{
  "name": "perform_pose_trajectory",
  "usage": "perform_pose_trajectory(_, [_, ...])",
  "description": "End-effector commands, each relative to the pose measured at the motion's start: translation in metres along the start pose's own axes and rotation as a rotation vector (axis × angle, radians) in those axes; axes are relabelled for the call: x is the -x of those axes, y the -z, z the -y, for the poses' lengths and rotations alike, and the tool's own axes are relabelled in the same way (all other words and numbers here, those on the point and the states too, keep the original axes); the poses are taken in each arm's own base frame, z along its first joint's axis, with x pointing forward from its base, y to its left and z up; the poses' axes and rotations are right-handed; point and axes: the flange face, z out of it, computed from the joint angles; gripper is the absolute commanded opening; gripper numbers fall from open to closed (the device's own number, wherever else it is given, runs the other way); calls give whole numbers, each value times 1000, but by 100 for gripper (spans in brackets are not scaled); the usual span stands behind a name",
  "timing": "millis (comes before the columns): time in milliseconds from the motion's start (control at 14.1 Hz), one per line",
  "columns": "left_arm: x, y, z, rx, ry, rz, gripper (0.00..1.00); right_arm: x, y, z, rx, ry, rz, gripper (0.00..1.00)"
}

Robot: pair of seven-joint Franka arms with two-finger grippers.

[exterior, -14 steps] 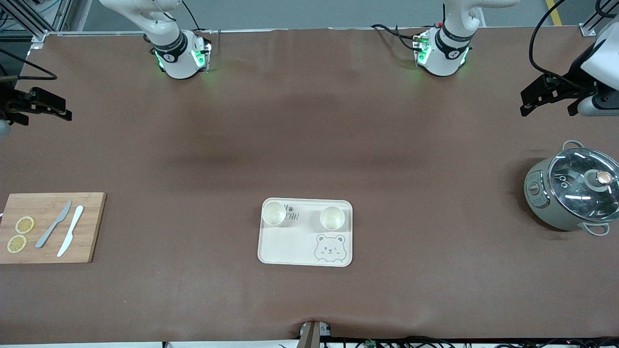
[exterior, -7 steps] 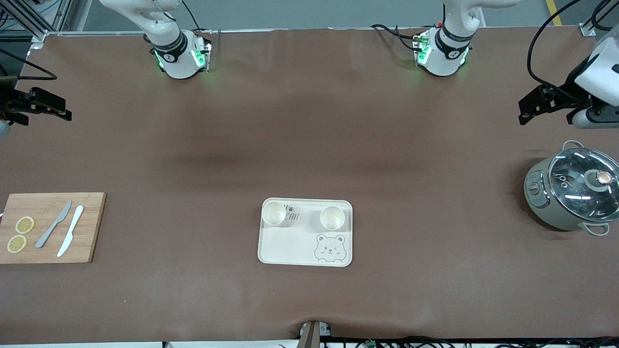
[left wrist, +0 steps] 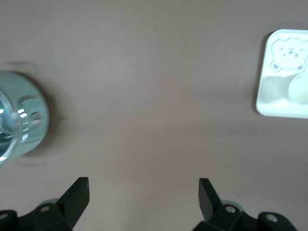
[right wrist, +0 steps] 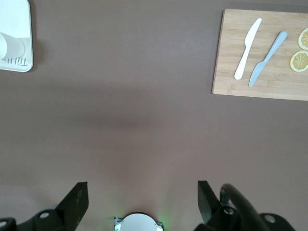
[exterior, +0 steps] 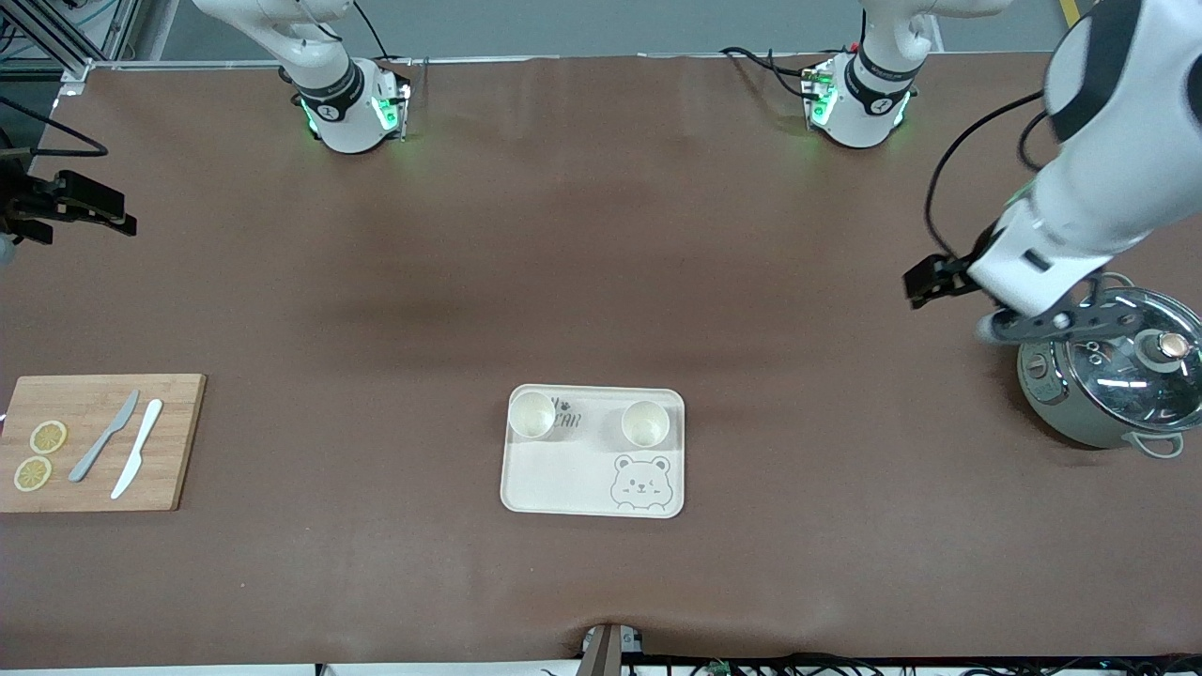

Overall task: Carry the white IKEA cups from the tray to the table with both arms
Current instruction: 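Reach the left gripper down to the white cup on the tray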

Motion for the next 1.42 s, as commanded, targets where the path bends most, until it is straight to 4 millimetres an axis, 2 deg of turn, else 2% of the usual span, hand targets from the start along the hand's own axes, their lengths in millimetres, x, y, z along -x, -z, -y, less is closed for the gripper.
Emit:
perform_pose_trajectory(0, [-16,-26,-45,3,47,-25,100,-1,3,-8,-20,-5,-9,100])
perform_pose_trajectory(142, [-22,-57,-88,15,85,-44,100,-1,3,-6,-19,-1,-9,100])
perform_pose_trajectory(427, [-46,-109,-157,76,234,-101,100,-2,2,-8,-21,-6,-9,100])
perform_pose_trajectory(569, [-55,-135,-179,107,256,-129,100,-3,0,-9,-22,-5,-6,100])
perform_pose_trajectory(640, [-56,-149,-189,120,262,-138,100,-13,-12,-9,-21,-5,19,100])
perform_pose_trajectory(782, [-58,-175,-205,142,294,-150,100,-15,-8,-10,-21,-4,9,100])
perform_pose_trajectory(924, [-52,-196,-225,151,303,-145,100,-17,-12,-11,-21,-11,19,100])
perform_pose_trajectory(995, [-51,-206,-228,145,307,-134,100,-18,-15,-13,-15,-5,21,100])
perform_pose_trajectory(1066, [-43,-211,-240,140,293,-128,100,-21,-17,-14,-10,-6,24,100])
perform_pose_trajectory(1137, [-39,-213,-245,137,290,-125,100,-32,-34,-16,-13,-6,55,100])
perform_pose_trajectory(1351, [-35,-246,-253,118,283,-90,100,-65,-91,-24,-29,-8,149,100])
